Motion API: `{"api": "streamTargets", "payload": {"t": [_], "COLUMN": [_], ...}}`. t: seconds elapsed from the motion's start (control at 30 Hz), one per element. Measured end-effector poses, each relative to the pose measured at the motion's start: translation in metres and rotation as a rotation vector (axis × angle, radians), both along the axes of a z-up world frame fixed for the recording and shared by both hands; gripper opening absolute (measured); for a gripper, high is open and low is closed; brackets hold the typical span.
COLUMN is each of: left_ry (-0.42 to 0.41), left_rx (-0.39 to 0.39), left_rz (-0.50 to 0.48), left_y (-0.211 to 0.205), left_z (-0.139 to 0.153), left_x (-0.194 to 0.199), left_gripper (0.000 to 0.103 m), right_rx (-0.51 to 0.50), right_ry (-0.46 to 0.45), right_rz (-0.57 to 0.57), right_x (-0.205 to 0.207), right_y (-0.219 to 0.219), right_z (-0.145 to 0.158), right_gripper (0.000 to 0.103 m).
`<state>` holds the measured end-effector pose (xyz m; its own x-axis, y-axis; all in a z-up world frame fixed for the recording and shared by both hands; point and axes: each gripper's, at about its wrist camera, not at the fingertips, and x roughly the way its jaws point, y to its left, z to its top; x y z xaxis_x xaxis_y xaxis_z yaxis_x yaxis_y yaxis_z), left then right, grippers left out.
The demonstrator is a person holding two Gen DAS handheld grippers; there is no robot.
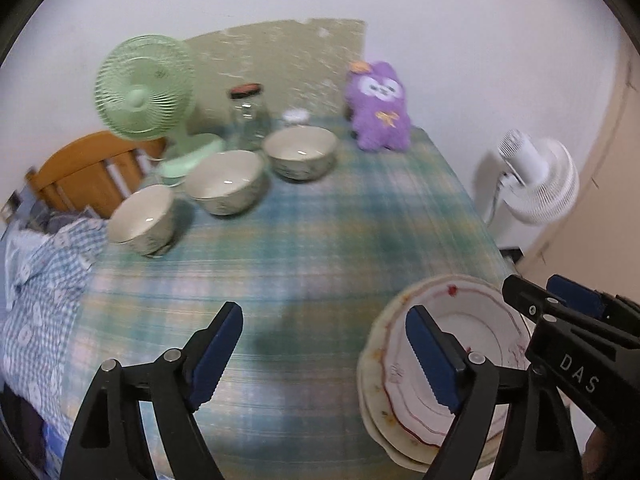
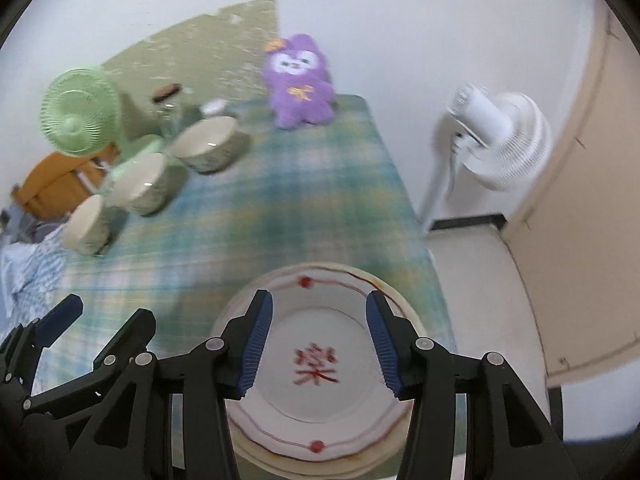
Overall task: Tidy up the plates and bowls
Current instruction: 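Open both grippers and withdraw them from the plate stack, then move both grippers to the large plain bowl and grip its rim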
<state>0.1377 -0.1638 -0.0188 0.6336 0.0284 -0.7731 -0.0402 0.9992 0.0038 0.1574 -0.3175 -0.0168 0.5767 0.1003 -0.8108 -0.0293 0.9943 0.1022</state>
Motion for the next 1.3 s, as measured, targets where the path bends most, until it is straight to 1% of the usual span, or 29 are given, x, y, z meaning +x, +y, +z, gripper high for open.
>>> {"api": "streamTargets", "payload": {"t": [0.2, 0.33, 0.47, 0.57, 0.6, 0.7, 0.73, 0.87, 1.0, 1.13, 1.2, 1.3], "left_ry": [-0.015, -0.013, 0.0, 0.034, 0.04, 0.02, 0.021, 0.022, 0.017, 0.025, 0.037, 0.051], "left_rx": [-0.025, -0.038, -0.031, -0.033, -0.025, 0.023, 0.028, 0.005, 0.008, 0.009, 0.001, -0.023], "left_rz": [0.069, 0.086, 0.068, 0.041, 0.032, 0.001, -0.013, -0.047, -0.043, -0.018, 0.0, 0.02], "left_y": [0.033, 0.061, 0.091, 0.116, 0.124, 0.143, 0.149, 0.18, 0.206, 0.23, 0.242, 0.259], "left_z": [0.011, 0.011, 0.01, 0.008, 0.007, 0.004, 0.002, -0.003, -0.005, -0.013, -0.019, -0.028], "left_x": [0.002, 0.01, 0.02, 0.032, 0.036, 0.043, 0.046, 0.056, 0.066, 0.078, 0.086, 0.099], "left_gripper": [0.086, 0.086, 0.086, 0.086, 0.086, 0.085, 0.085, 0.085, 0.083, 0.081, 0.081, 0.077], "right_rx": [-0.002, -0.013, 0.007, 0.0, 0.002, -0.003, -0.007, -0.01, -0.004, -0.01, -0.013, -0.012], "right_ry": [-0.013, -0.004, 0.015, 0.017, 0.01, 0.004, -0.004, -0.005, 0.003, 0.002, 0.004, 0.004], "right_rz": [0.071, 0.08, 0.055, 0.027, 0.016, -0.009, -0.019, -0.044, -0.042, -0.01, 0.008, 0.02], "right_x": [0.011, 0.019, 0.026, 0.029, 0.03, 0.034, 0.035, 0.042, 0.054, 0.072, 0.083, 0.095], "right_y": [0.034, 0.059, 0.088, 0.112, 0.121, 0.147, 0.156, 0.187, 0.218, 0.249, 0.263, 0.279], "right_z": [0.015, 0.017, 0.015, 0.015, 0.016, 0.017, 0.017, 0.015, 0.009, 0.002, -0.003, -0.009], "right_gripper": [0.053, 0.053, 0.053, 0.053, 0.053, 0.053, 0.053, 0.053, 0.053, 0.053, 0.053, 0.053]}}
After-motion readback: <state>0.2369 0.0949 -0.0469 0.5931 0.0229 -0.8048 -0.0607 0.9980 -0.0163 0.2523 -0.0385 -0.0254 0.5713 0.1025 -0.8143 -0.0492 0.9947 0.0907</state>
